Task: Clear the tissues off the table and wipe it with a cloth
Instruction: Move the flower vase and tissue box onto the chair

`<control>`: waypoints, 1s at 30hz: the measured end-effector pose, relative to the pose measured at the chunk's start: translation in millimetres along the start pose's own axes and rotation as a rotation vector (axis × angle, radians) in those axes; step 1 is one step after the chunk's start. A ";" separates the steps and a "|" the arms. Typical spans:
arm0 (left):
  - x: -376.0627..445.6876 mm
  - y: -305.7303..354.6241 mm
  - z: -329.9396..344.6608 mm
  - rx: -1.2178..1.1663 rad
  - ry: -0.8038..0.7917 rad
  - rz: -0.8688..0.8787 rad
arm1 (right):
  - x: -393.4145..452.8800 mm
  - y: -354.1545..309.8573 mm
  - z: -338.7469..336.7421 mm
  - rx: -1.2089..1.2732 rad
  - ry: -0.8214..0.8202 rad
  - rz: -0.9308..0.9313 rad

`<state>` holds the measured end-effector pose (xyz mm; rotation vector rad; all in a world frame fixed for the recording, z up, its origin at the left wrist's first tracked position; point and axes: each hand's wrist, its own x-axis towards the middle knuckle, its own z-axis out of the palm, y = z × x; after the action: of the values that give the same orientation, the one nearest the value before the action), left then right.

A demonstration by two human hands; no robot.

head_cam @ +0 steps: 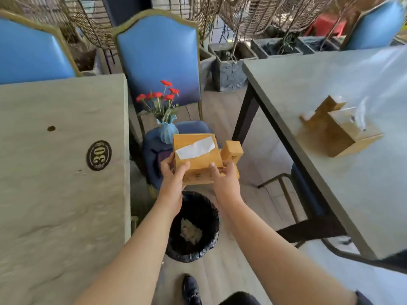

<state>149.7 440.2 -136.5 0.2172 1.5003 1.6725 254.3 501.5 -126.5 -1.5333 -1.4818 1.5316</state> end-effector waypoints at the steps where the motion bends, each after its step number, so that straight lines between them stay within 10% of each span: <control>1: 12.9 -2.4 5.5 0.005 0.009 -0.014 | 16.3 -1.0 0.1 0.003 -0.001 0.008; 16: 226.0 -75.9 71.3 0.106 0.188 -0.291 | 291.8 31.8 32.0 -0.165 -0.254 0.085; 30: 274.1 -153.4 100.8 -0.112 0.488 -0.496 | 380.5 72.0 62.0 -0.206 -0.461 0.110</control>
<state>115.5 686.0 -353.9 -0.6191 1.6264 1.4460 132.9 805.5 -342.4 -1.4546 -1.8840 1.9434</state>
